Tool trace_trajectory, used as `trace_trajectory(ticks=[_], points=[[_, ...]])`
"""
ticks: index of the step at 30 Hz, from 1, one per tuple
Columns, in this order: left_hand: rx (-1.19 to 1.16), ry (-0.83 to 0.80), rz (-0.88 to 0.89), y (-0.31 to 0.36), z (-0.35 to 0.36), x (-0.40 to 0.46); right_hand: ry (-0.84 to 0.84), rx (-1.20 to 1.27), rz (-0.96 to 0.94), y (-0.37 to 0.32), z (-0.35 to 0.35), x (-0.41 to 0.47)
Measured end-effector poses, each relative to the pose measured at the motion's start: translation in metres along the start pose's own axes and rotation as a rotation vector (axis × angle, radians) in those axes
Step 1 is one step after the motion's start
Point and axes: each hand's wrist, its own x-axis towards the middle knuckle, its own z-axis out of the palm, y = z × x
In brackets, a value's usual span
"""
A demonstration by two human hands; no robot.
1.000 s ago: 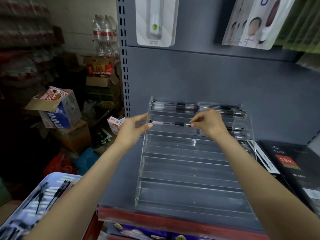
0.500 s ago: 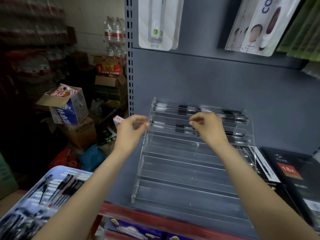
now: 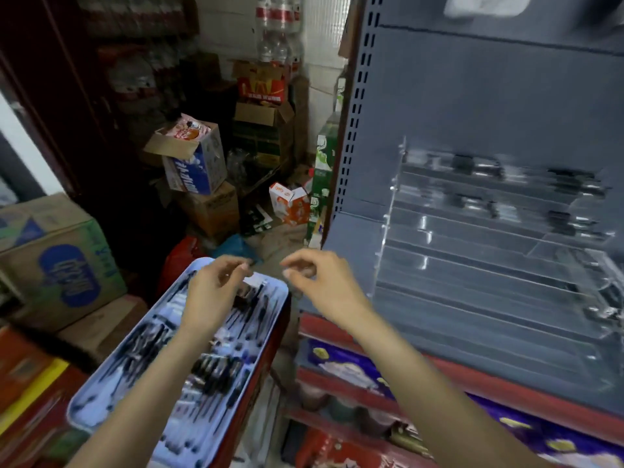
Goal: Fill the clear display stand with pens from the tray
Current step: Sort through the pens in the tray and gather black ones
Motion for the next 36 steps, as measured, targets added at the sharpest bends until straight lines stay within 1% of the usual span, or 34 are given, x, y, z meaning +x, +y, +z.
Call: trace_trajectory(ticks=[4, 7, 8, 11, 14, 18, 22, 26, 32, 36], points=[[0.133, -0.089, -0.127, -0.070, -0.052, -0.012, -0.162, -0.013, 0.114, -0.009, 0.090, 0.006], [0.283, -0.220, -0.190, -0.114, -0.077, -0.020, -0.269, -0.013, 0.248, -0.001, 0.144, 0.009], [0.341, -0.272, -0.189, -0.127, -0.083, -0.024, -0.288, -0.028, 0.280, 0.003, 0.159, 0.010], [0.501, -0.380, -0.106, -0.161, -0.092, -0.036, -0.331, -0.110, 0.371, 0.017, 0.198, 0.009], [0.636, -0.460, -0.050, -0.187, -0.096, -0.045, -0.349, -0.162, 0.405, 0.027, 0.226, 0.008], [0.620, -0.540, -0.023, -0.211, -0.099, -0.053, -0.303, -0.227, 0.411, 0.035, 0.245, 0.011], [0.533, -0.515, -0.043, -0.215, -0.102, -0.058, -0.254, -0.281, 0.407, 0.034, 0.256, 0.012], [0.509, -0.493, -0.019, -0.216, -0.101, -0.058, -0.215, -0.415, 0.352, 0.029, 0.264, 0.017], [0.473, -0.492, -0.018, -0.216, -0.100, -0.056, -0.222, -0.557, 0.244, 0.021, 0.270, 0.031], [0.431, -0.496, -0.061, -0.217, -0.100, -0.055, -0.254, -0.611, 0.211, 0.022, 0.264, 0.034]])
